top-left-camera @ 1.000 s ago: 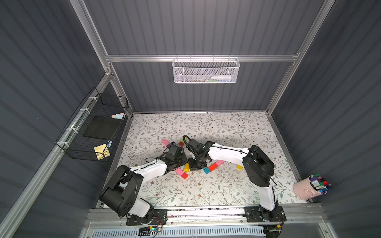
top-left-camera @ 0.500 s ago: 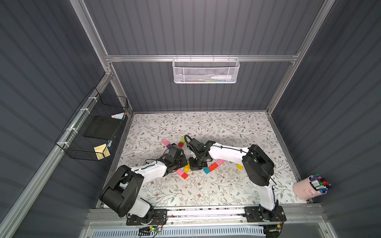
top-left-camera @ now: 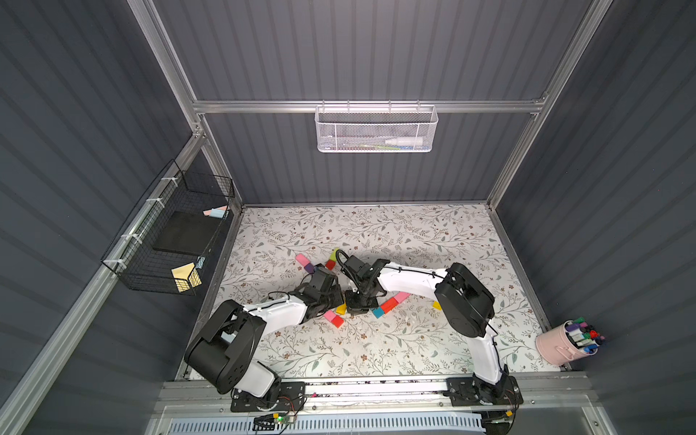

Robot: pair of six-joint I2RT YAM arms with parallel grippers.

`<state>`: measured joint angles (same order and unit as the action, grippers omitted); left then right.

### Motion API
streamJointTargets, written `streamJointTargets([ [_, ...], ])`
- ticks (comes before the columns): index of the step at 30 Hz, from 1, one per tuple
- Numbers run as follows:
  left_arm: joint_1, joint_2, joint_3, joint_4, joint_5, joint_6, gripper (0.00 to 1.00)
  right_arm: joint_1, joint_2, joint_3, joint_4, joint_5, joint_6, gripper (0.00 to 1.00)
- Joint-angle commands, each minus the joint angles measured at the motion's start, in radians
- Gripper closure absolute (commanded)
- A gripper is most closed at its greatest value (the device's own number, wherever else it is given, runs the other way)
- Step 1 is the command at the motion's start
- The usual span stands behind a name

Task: Assemble the letter v with building blocks
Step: Assemble the building block at the center of the board.

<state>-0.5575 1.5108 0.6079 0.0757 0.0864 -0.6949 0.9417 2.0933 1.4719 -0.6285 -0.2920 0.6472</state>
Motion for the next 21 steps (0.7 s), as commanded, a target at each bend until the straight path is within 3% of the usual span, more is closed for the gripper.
streamJointTargets([
  [1, -0.005, 0.008, -0.008, -0.001, -0.011, 0.005, 1.0, -0.007, 0.004, 0.008, -0.024, 0.003, 0.016, 1.0],
  [21, -0.048, -0.034, -0.009, -0.059, -0.027, -0.035, 1.0, -0.009, 0.005, 0.002, -0.003, -0.015, 0.014, 1.0],
])
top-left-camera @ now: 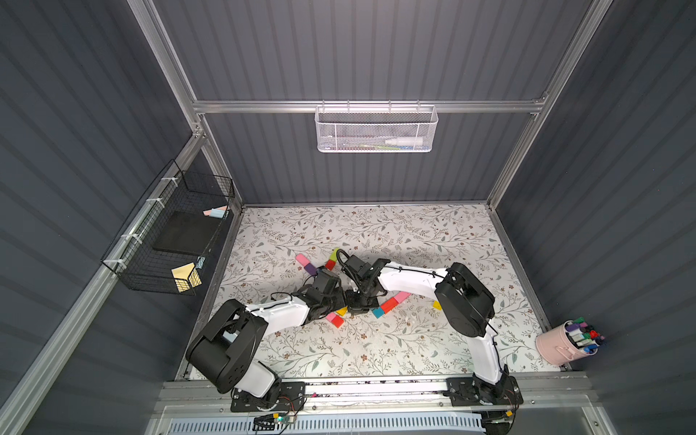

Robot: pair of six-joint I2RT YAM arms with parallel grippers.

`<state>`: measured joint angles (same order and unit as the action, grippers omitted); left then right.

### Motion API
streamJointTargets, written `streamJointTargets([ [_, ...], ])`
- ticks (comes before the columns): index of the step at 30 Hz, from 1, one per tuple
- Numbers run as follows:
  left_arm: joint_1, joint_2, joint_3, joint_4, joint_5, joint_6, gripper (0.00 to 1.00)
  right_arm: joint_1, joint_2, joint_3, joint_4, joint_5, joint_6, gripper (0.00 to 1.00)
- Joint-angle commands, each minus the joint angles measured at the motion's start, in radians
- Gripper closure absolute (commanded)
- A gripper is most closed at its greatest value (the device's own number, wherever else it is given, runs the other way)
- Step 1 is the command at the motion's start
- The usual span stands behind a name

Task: Assemble the letter v with building blocks
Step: Assemble the building block at the center of the board.

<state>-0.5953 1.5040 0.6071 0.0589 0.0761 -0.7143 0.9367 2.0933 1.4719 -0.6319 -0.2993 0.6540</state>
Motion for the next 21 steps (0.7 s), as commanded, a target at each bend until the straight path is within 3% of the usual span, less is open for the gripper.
streamJointTargets([
  [1, -0.01, -0.029, -0.007, -0.042, -0.019, -0.02, 1.0, -0.004, 0.005, 0.002, 0.002, -0.007, 0.006, 1.0],
  [21, -0.026, -0.054, -0.003, -0.089, -0.031, -0.059, 1.0, -0.003, 0.013, 0.008, 0.006, -0.053, -0.003, 1.0],
])
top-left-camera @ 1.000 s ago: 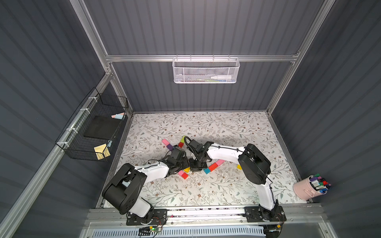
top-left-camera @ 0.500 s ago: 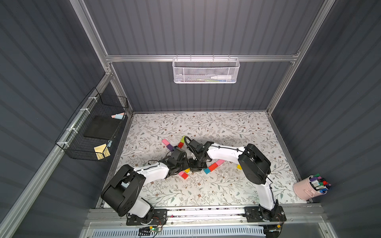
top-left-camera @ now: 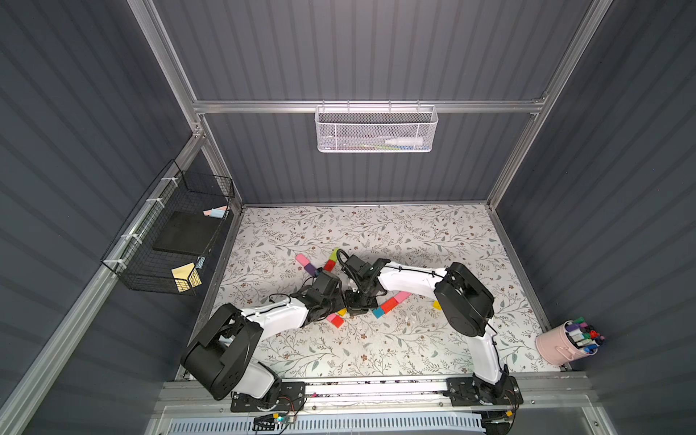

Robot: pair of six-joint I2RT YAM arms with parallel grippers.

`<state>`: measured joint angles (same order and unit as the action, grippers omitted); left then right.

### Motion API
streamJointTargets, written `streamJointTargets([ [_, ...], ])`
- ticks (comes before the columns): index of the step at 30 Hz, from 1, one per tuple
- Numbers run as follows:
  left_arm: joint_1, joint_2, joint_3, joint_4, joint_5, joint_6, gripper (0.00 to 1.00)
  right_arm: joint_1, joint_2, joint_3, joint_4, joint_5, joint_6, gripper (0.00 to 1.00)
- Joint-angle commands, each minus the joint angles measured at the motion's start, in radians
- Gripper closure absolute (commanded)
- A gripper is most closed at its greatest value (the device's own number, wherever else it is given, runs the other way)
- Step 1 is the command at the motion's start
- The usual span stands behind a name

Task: Assemble the letter v with building blocks
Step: Assemble the building block at the center of the board.

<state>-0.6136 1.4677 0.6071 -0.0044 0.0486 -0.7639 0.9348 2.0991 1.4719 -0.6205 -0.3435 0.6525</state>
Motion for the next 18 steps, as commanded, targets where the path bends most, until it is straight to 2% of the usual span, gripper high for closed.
streamJointTargets([
  [1, -0.008, -0.018, -0.003, -0.025, -0.001, -0.007, 1.0, -0.001, 0.009, 0.008, -0.005, -0.009, -0.001, 1.0],
  [6, -0.012, 0.025, 0.003, -0.004, -0.011, 0.0, 1.0, -0.001, 0.006, 0.008, -0.007, -0.006, -0.002, 1.0],
  [13, -0.024, -0.02, -0.006, -0.019, -0.008, -0.027, 1.0, -0.001, 0.006, 0.008, -0.006, -0.006, -0.001, 1.0],
  [18, -0.03, -0.004, -0.007, -0.016, 0.004, -0.027, 1.0, -0.001, 0.006, 0.01, -0.007, -0.008, -0.003, 1.0],
])
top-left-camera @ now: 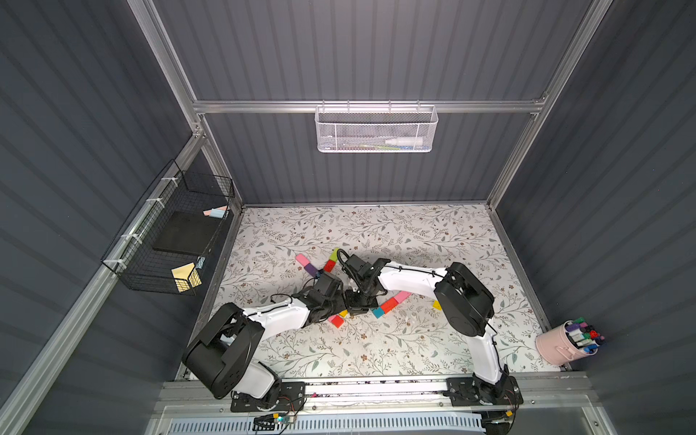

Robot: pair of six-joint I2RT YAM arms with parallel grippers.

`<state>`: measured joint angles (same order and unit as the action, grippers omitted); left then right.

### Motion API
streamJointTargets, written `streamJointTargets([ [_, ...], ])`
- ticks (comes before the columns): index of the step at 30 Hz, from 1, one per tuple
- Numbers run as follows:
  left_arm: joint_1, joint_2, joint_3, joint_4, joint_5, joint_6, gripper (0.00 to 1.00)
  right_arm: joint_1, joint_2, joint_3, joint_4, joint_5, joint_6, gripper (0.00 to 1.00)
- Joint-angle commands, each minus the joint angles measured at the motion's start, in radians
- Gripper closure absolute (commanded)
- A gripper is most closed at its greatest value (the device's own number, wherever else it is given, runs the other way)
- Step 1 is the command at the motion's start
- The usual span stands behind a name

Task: Assemble the letter v with building blocks
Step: Assemble the building block at the center of the board.

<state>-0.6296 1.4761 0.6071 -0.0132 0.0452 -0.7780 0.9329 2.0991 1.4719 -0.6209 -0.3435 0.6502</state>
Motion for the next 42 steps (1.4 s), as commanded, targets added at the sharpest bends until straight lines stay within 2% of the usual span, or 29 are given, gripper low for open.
streamJointTargets([
  [1, -0.014, -0.014, -0.008, -0.009, 0.005, -0.014, 1.0, 0.001, 0.004, 0.008, -0.005, -0.008, 0.0, 1.0],
  [10, -0.016, -0.019, -0.004, -0.021, -0.006, -0.016, 1.0, 0.01, -0.013, 0.001, -0.007, -0.001, -0.003, 1.0],
  [16, -0.016, -0.036, 0.0, -0.034, -0.008, -0.027, 1.0, 0.019, -0.071, -0.03, -0.01, 0.074, 0.0, 1.0],
  [19, -0.004, -0.073, 0.02, -0.055, -0.04, -0.069, 1.0, 0.025, -0.101, -0.039, -0.006, 0.096, -0.003, 1.0],
  [22, 0.007, -0.11, 0.08, -0.132, -0.145, -0.083, 1.0, 0.026, -0.12, -0.033, 0.006, 0.102, -0.012, 1.0],
  [24, 0.018, -0.127, 0.104, -0.131, -0.152, -0.059, 1.0, 0.025, -0.139, -0.03, 0.004, 0.129, -0.012, 1.0],
  [28, 0.021, -0.082, 0.169, -0.143, -0.154, 0.015, 1.0, 0.017, -0.203, -0.023, -0.047, 0.268, -0.002, 1.0],
  [31, 0.021, -0.024, 0.2, -0.134, -0.15, 0.097, 1.0, -0.021, -0.264, -0.039, -0.073, 0.328, -0.001, 1.0],
  [36, 0.01, 0.043, 0.197, -0.079, -0.081, 0.115, 1.0, -0.124, -0.377, -0.1, -0.1, 0.332, 0.009, 1.0],
  [42, -0.014, 0.075, 0.203, -0.064, -0.065, 0.124, 1.0, -0.195, -0.482, -0.148, -0.106, 0.352, -0.009, 1.0],
])
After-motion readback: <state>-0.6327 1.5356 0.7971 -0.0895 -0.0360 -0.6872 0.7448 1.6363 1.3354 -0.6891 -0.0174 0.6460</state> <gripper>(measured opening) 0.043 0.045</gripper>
